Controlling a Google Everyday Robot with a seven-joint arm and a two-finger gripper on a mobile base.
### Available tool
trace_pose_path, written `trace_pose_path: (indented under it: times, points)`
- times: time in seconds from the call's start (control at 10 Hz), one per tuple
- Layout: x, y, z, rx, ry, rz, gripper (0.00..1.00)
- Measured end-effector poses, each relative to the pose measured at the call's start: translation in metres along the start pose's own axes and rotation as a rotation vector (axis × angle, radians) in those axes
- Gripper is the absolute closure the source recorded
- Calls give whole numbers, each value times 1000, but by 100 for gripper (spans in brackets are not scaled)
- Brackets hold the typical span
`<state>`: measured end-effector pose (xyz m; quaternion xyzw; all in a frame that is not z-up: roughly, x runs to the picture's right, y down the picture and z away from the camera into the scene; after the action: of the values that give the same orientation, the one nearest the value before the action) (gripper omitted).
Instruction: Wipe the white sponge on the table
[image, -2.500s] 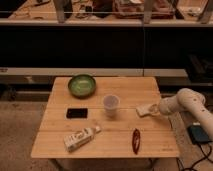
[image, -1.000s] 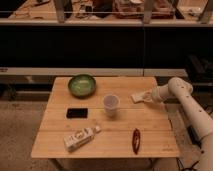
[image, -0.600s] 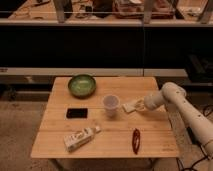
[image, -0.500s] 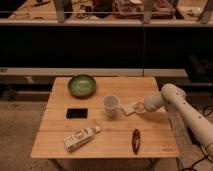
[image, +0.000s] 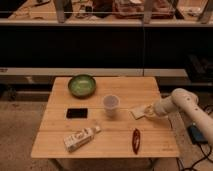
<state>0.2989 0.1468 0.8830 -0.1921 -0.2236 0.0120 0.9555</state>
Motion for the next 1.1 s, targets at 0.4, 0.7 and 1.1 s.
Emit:
trace_pose_path:
  times: [0.4, 0.7, 1.1]
  points:
    - [39, -31, -42, 142, 93, 90, 100]
    - [57, -59, -25, 184, 100, 157, 100]
    - [58, -102, 9, 197, 88, 180, 100]
